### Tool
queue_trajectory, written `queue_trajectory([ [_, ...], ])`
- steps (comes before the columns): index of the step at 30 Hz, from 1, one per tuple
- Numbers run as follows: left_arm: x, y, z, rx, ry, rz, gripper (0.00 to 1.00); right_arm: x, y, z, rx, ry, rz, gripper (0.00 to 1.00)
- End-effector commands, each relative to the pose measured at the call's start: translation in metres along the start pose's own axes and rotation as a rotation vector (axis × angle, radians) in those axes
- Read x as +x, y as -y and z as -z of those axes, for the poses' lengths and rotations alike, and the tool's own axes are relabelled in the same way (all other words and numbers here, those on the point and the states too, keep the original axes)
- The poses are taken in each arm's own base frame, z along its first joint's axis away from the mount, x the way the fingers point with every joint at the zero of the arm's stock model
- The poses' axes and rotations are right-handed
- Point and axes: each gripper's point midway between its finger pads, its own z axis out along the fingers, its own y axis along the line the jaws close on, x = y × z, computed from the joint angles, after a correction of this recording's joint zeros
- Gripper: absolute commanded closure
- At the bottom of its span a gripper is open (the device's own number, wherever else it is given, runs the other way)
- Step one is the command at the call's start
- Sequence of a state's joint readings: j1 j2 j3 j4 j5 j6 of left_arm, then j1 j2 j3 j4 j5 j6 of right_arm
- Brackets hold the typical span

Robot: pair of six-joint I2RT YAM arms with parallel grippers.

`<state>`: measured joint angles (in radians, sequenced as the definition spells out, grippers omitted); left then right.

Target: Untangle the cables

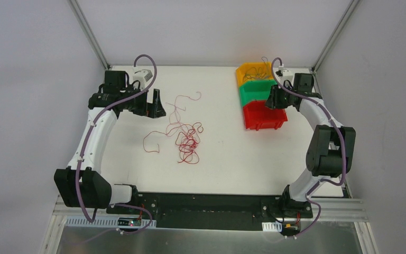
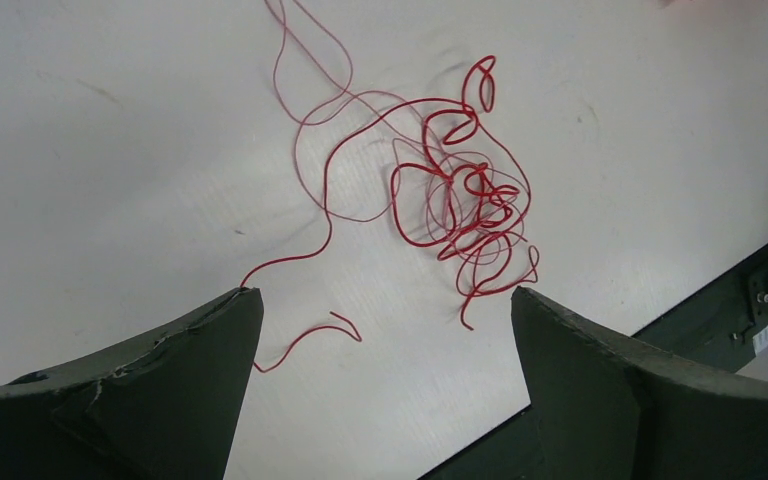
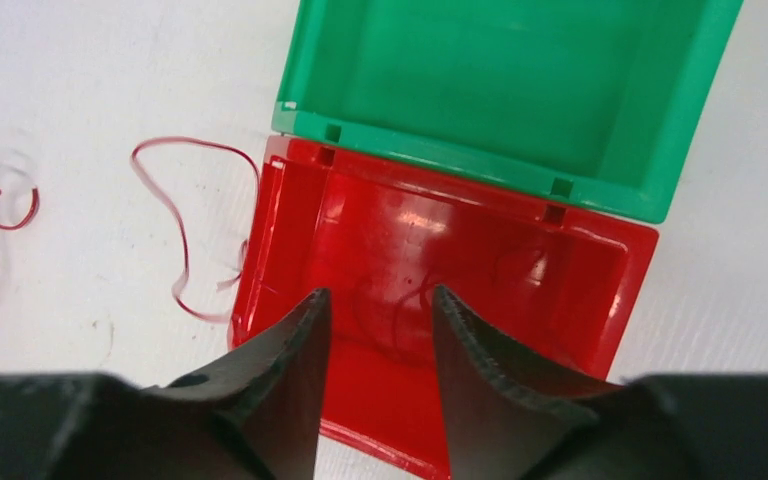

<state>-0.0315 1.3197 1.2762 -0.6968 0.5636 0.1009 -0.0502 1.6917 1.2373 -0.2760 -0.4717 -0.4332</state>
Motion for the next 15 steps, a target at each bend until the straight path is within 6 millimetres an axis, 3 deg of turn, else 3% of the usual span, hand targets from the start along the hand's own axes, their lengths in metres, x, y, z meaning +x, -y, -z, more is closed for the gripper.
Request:
queue_trajectory([
  [1,0.030,-0.027,-0.003,-0.117,-0.136,0.030,0.01,-0.040,-0.012,0.031,-0.014,0.083,0.038,0.54],
  [5,0.055,-0.048,-0.011,-0.177,-0.236,0.074,0.05,-0.057,-0.029,0.052,-0.049,0.133,0.023,0.47],
  [9,0.076,-0.071,-0.017,-0.207,-0.309,0.136,0.10,-0.057,-0.047,0.063,-0.113,0.144,0.027,0.38],
  [15,0.076,-0.066,-0.029,-0.133,-0.321,0.204,0.13,-0.031,-0.093,0.042,-0.214,-0.030,0.089,0.39],
])
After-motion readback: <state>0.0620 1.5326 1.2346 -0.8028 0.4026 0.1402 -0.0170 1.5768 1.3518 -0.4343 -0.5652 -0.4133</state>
